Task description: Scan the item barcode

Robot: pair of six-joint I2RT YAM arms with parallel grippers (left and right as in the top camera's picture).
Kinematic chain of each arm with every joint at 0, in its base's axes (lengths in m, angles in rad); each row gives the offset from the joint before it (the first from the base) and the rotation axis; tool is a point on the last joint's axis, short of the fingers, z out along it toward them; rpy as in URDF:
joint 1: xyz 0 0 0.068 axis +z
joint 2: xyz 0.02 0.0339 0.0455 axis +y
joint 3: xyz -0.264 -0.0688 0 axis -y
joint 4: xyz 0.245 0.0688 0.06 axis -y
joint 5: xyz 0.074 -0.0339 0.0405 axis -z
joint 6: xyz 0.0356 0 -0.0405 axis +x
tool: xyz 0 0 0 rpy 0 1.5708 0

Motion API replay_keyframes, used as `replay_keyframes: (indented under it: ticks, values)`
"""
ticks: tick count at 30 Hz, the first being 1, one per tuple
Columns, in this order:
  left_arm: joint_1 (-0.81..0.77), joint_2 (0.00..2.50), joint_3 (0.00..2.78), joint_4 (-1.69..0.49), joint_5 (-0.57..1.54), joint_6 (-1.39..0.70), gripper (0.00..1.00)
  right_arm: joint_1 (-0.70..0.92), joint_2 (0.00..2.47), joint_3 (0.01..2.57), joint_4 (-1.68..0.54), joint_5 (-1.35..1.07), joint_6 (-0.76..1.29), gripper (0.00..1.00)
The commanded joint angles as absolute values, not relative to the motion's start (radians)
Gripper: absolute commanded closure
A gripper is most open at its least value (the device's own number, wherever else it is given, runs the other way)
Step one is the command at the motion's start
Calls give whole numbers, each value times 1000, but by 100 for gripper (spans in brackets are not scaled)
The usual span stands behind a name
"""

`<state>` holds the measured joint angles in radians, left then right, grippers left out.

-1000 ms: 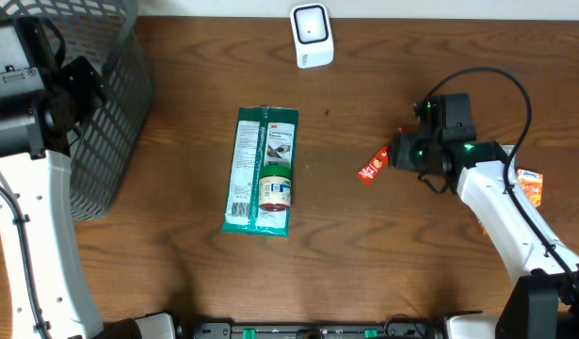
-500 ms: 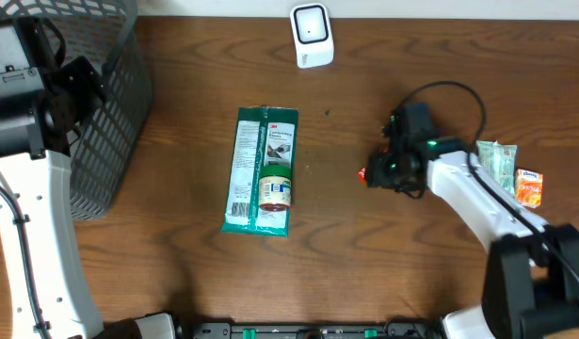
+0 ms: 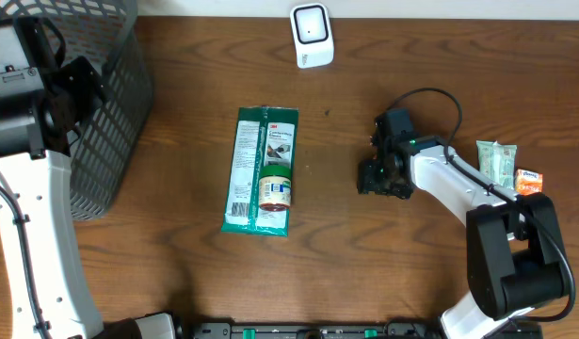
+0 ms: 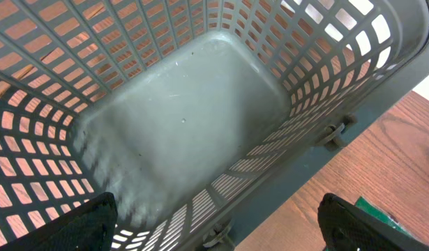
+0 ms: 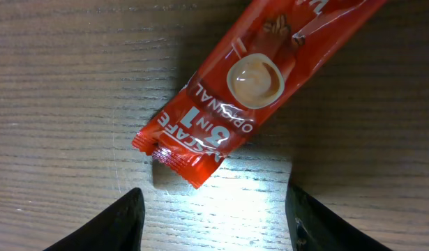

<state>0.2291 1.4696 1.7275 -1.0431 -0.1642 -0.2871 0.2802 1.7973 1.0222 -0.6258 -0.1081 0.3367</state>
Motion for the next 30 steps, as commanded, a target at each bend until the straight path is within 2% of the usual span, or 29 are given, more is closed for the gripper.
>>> replay_keyframes:
  ticks: [1, 30]
  values:
    - [234, 1470, 1734, -1044, -177, -278, 8, 286, 1818, 1015, -627, -95, 348, 39]
    - [234, 1470, 1734, -1044, -177, -278, 7, 286, 1818, 1015, -530, -94, 362, 35]
